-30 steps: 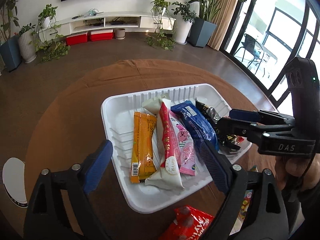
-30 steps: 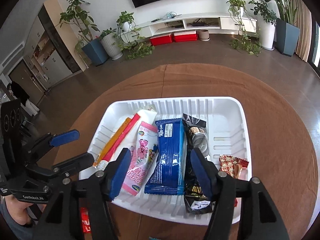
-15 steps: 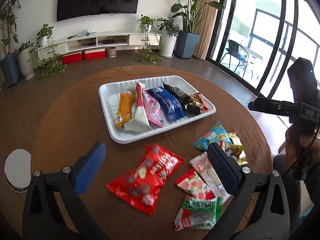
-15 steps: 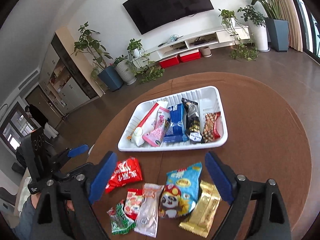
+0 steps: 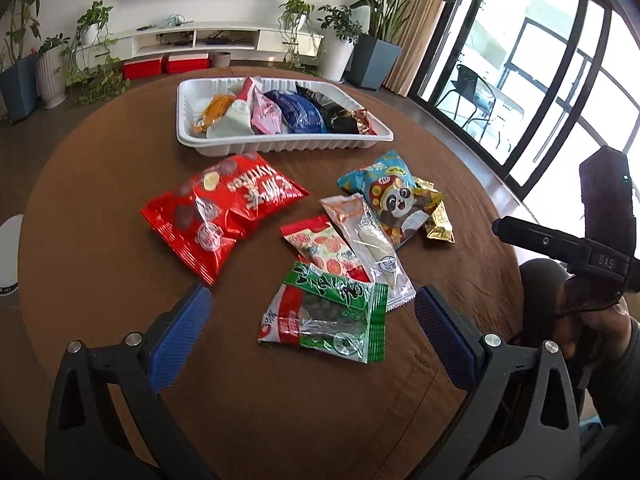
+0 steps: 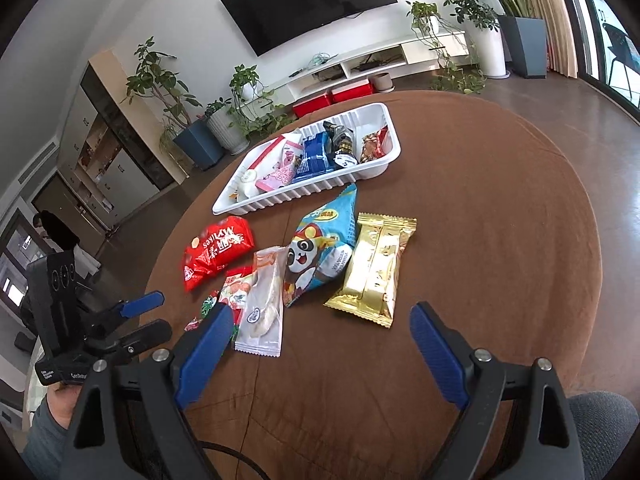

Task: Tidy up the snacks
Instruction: 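Withdraw both tools to the pile and lower the left tool onto the red Mylikes bag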

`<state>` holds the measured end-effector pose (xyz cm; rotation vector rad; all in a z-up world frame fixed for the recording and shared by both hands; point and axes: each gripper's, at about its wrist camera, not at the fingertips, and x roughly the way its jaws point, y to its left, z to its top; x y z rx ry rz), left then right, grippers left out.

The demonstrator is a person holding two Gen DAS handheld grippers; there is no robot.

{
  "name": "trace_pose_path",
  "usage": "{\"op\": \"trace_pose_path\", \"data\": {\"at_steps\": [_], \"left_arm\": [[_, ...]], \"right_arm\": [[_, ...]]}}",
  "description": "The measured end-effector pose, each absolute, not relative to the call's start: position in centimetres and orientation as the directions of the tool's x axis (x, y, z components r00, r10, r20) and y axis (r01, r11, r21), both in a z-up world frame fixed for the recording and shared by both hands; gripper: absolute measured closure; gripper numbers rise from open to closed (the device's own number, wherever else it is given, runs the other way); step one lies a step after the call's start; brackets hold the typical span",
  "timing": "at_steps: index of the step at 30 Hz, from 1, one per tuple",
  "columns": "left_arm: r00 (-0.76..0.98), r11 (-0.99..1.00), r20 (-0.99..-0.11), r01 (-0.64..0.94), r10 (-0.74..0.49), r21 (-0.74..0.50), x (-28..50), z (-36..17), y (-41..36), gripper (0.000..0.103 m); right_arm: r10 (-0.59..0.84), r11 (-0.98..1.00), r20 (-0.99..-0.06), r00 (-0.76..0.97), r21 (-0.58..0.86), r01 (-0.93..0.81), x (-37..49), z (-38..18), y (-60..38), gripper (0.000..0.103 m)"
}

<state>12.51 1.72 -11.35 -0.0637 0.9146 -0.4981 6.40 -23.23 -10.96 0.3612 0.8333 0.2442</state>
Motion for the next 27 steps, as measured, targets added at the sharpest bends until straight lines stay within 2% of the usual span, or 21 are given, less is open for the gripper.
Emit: {"op": "trace_pose_path", "data": {"at_steps": [3,10,12,19,27], "left_arm": [[0.490,0.891,-0.751,0.338,-0.443,-0.304,12.5,-11.8,1.3,0.000],[0.552,0.918,-0.738,0.302,-0.388,-0.257,14.0,-9.9,2.6,0.000],[0.573,0.928,-0.739,0.316,-0.354,-0.199,15.5,-8.8,3.4,0.000],[0.471,0.843,-0.862,0.527,-0.187,0.105,22.1,-9.2,0.8,0.000],[0.380,0.753,-0.917,0.638,-0.125,0.161,26.1,-11.8,-0.8,0.000]], "right_arm": [[0.331,0.920,-0.676,0.658,0.386,-0.067,6.1,-10.9,-23.1,0.011],[0.342,0.917,-0.680,0.649,0.392,-0.073,5.8,-11.4,-23.0,0.011],[0.345,0.916,-0.682,0.644,0.396,-0.072,5.8,-11.5,-23.1,0.011],[0.346,0.917,-0.693,0.633,0.393,-0.071,5.9,-11.6,-23.2,0.013],[0.344,0.929,-0.710,0.614,0.354,-0.110,7.7,-10.5,-22.4,0.022]]}}
